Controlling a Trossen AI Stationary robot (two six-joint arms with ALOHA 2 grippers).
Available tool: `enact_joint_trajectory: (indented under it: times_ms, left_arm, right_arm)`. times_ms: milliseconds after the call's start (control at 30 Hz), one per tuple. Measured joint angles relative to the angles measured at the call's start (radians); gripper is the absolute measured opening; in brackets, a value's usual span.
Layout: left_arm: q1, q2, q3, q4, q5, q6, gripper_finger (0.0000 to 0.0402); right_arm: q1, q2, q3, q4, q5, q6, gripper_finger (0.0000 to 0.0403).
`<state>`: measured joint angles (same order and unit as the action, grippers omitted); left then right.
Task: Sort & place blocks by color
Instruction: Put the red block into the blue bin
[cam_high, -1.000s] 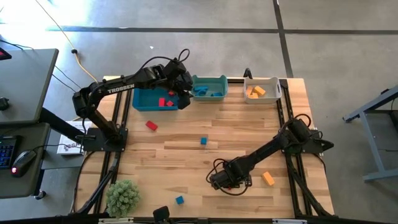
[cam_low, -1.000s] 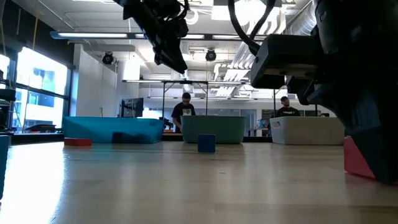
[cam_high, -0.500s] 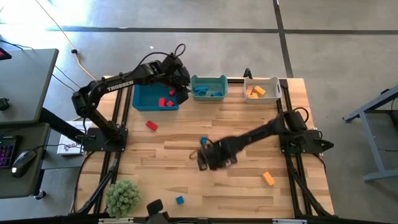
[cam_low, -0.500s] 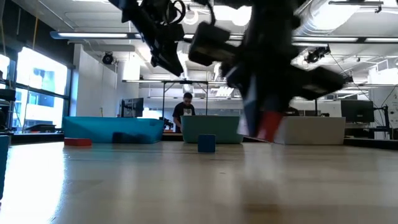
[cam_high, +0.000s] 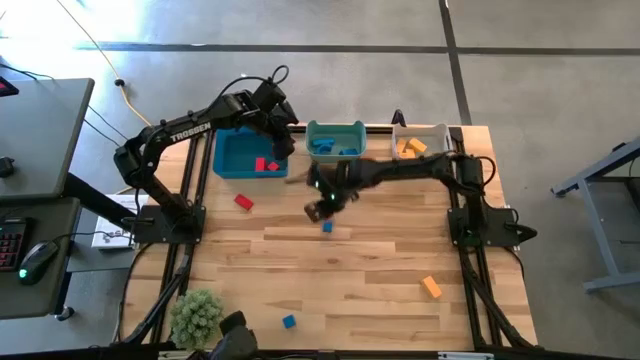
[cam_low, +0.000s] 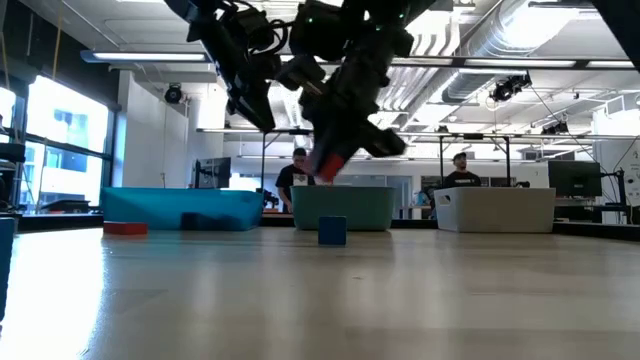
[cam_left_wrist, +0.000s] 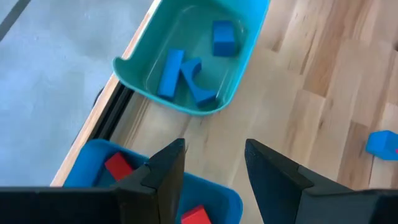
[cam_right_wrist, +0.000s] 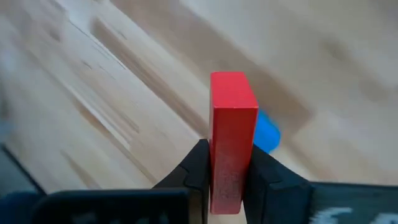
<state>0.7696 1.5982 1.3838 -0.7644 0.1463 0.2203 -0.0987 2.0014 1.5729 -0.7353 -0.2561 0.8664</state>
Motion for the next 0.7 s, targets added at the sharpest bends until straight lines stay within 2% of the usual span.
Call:
enact_joint_trajectory:
  times_ms: [300,700]
  left_arm:
    - [0.030,0.000,0.000,-0.014,0.018,0.000,0.0159]
    - [0.035,0.000,0.000,-0.009,0.274,-0.008,0.0158]
  right_arm:
    - [-0.193,0.000,0.093,-0.045,-0.153,-0.325,0.0036]
    - [-0.356,-0.001,0.110,-0.066,-0.327,-0.639,0.0035]
